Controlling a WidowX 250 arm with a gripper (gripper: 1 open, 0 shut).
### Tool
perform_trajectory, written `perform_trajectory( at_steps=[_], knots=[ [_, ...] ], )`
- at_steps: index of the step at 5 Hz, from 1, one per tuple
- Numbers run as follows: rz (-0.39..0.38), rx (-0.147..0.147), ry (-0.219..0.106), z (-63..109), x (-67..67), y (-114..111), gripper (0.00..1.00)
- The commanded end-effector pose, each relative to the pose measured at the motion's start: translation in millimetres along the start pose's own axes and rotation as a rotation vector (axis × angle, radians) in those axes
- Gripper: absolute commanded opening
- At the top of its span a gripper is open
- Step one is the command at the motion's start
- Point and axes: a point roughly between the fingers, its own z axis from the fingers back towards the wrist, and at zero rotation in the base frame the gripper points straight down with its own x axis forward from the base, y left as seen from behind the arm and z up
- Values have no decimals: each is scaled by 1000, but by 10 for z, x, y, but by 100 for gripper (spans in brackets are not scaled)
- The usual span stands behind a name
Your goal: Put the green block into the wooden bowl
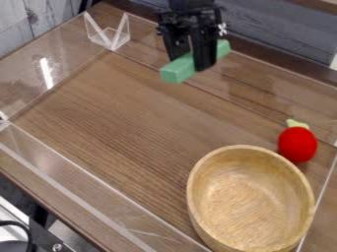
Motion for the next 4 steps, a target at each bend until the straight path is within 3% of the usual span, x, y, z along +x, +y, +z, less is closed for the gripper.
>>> perform_trajectory(
  at_steps=[1,2,3,4],
  knots=[
    [-76,48,-33,75,-85,-347,0],
    [-159,61,11,-42,-207,-630,0],
    [-201,36,33,-207,-298,-887,0],
    [-230,52,52,-437,-359,-1004,0]
  ],
)
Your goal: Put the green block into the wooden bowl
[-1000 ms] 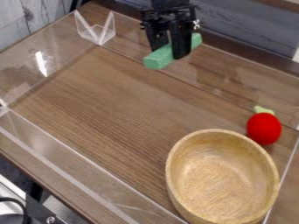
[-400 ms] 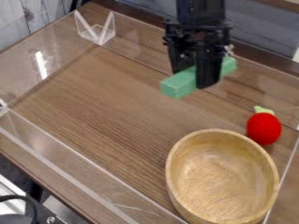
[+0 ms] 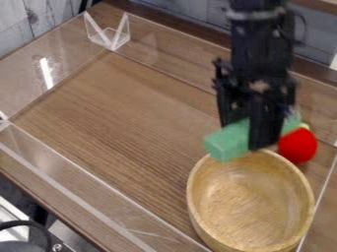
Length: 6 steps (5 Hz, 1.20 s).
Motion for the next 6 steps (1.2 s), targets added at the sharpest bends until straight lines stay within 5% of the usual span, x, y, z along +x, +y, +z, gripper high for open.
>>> perform_trajectory(
  at_steps=[1,3,6],
  knots=[
    [-41,45,-66,-123,42,-126,0],
    [-9,70,-74,-258,74,-9,0],
    [44,69,-63,-318,34,13,0]
  ],
)
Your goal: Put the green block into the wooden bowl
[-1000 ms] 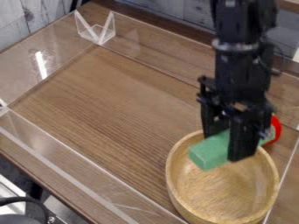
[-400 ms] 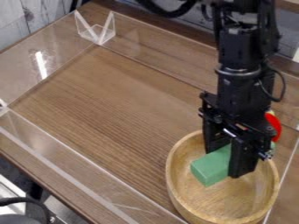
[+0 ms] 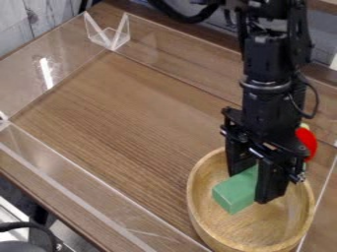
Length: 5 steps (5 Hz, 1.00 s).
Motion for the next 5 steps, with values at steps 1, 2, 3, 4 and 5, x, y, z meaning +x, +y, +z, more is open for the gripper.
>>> perform_trajectory(
  at_steps=[1,2,3,4,5],
  knots=[
    [24,11,-39,82,15,9,0],
    [59,15,-50,91,0,20,0],
    [98,20,-66,109,-14,37,0],
    [131,22,-78,124,-27,48,0],
    [162,23,-91,130,-33,56,0]
  ],
)
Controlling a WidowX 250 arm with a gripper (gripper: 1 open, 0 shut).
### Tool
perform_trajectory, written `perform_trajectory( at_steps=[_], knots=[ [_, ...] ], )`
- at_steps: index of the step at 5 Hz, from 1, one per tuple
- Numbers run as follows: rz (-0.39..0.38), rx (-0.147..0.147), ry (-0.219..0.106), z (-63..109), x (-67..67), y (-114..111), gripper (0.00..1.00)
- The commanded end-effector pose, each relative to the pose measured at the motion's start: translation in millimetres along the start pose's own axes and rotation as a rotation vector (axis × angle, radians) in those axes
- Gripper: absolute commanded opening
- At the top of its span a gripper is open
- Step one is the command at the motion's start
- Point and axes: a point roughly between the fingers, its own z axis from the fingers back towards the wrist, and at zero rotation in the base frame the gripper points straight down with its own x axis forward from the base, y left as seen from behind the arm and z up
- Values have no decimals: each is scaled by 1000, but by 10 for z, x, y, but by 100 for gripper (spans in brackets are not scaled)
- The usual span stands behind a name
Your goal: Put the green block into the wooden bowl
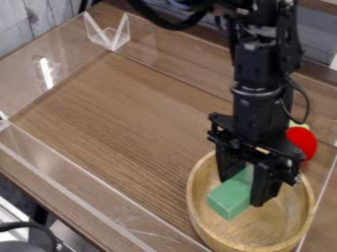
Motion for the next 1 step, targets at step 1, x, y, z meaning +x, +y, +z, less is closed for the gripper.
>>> perform_trajectory(
  at_steps=[1],
  knots=[
    [27,5,-68,128,26,-4,0]
  ],
)
